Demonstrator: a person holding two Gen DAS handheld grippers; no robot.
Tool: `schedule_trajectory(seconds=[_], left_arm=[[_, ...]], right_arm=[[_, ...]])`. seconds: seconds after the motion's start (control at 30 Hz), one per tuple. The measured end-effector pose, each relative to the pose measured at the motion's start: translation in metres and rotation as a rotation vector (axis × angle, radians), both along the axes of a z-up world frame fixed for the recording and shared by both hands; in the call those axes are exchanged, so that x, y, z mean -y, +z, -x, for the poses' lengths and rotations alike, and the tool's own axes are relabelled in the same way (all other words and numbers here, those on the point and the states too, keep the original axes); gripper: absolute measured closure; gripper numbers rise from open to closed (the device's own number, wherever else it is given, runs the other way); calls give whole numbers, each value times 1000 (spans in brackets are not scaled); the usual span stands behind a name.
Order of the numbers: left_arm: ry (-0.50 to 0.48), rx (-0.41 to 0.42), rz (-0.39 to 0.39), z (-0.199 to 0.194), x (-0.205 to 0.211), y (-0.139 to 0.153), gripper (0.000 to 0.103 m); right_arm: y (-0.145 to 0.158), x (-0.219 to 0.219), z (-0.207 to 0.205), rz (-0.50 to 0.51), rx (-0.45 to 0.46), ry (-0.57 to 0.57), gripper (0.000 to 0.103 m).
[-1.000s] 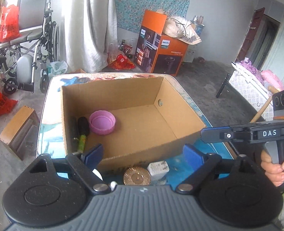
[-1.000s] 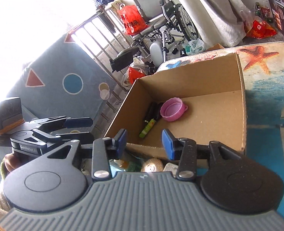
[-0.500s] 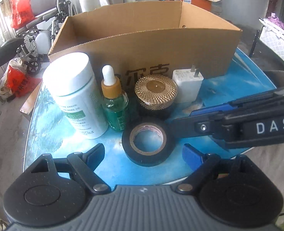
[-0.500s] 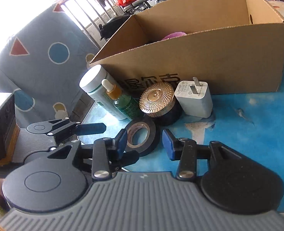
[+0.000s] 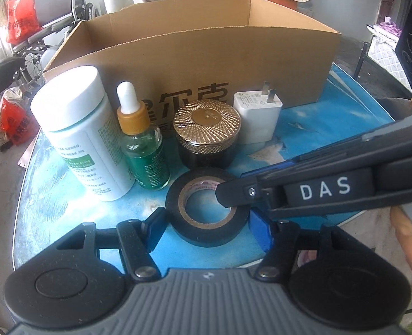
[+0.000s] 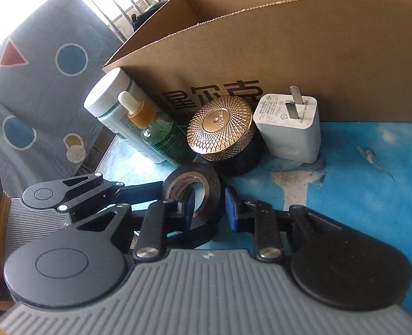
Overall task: Organize rigid objects
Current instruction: 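Grasp the black tape roll on the table with the right tool, then carry the black tape roll into the box with the right tool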
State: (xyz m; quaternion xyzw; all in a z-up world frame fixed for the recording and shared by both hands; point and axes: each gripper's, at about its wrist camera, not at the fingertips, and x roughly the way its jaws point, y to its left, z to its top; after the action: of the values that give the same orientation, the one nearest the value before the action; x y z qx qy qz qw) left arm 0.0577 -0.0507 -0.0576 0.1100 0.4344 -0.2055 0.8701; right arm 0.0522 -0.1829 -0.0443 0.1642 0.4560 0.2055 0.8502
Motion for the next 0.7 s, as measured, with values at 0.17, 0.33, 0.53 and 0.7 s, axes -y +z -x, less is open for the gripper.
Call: schedule_trajectory(seconds=[0.17, 0.33, 0.53, 0.7], left_arm=[[-76, 10, 12, 11, 20, -2, 37], [-151, 14, 18, 15, 40, -2, 37], [-184, 18, -11, 13, 56, -3, 37], [-179, 18, -7, 10, 57, -4, 35]], right_arm=[[-2, 14, 15, 28, 4, -36, 80], [-1, 34, 30, 47, 2, -100, 80], [-3, 42, 36, 44, 6, -132, 80], [-4, 46, 37, 44, 12, -137, 79]])
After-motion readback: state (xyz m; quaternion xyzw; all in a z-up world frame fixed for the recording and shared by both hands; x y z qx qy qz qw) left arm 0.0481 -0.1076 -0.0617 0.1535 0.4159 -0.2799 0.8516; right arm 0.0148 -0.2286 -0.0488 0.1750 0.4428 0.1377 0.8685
